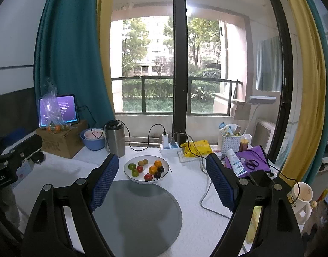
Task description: Organize fruits
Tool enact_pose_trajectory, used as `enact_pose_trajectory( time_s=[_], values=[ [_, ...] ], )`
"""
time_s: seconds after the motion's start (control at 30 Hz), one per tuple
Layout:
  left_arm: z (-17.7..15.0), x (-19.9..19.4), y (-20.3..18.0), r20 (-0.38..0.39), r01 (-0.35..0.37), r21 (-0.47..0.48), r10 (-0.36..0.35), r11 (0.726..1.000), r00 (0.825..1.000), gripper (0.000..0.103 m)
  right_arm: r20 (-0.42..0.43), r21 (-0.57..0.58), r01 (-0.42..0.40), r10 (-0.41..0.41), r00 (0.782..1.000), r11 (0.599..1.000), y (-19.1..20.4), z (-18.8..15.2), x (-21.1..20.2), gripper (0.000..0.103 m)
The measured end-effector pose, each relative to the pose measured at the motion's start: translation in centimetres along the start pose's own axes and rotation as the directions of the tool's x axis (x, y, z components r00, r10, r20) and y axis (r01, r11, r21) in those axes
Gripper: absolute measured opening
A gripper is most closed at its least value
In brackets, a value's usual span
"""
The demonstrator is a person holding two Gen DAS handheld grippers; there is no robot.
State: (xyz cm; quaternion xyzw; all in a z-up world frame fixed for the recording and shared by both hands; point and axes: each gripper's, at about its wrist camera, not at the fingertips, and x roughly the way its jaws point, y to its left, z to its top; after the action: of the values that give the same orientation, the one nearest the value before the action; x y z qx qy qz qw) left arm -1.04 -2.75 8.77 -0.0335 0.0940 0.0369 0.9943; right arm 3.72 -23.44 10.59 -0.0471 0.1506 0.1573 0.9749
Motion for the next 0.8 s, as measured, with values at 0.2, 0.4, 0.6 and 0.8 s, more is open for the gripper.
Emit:
enact_pose_trajectory(
  time_s=[0.2, 0.4, 0.6, 0.8],
  values=[
    [0.03, -0.26, -0.08, 0.008, 0.002, 0.003, -0.002, 1.0, 1.0, 0.092, 0.004, -0.006, -0.003, 0.003, 1.0, 1.0, 0.27, 0.08, -0.11, 0.086],
    [0.05, -0.37, -0.07, 0.014, -0.006, 0.002, 0.006, 1.0, 1.0, 0.092, -0.006, -0.016, -0.013, 0.013, 1.0, 1.0, 0.72, 0.04, 0.18, 0.086],
    [0.05, -0.39, 0.19, 0.015, 0.006, -0.011, -0.006, 1.0, 1.0, 0.092, -0.006, -0.016, -0.022, 0.022, 1.0, 1.0, 0.74, 0.05, 0.13, 0.086],
    [-0.05, -0.12, 0.35, 0.007, 0.013, -0.019, -0.013, 1.0, 1.0, 0.092, -0.011, -0.022, -0.028, 0.027, 1.0, 0.999, 0.91, 0.07, 0.25, 0.086]
  ],
)
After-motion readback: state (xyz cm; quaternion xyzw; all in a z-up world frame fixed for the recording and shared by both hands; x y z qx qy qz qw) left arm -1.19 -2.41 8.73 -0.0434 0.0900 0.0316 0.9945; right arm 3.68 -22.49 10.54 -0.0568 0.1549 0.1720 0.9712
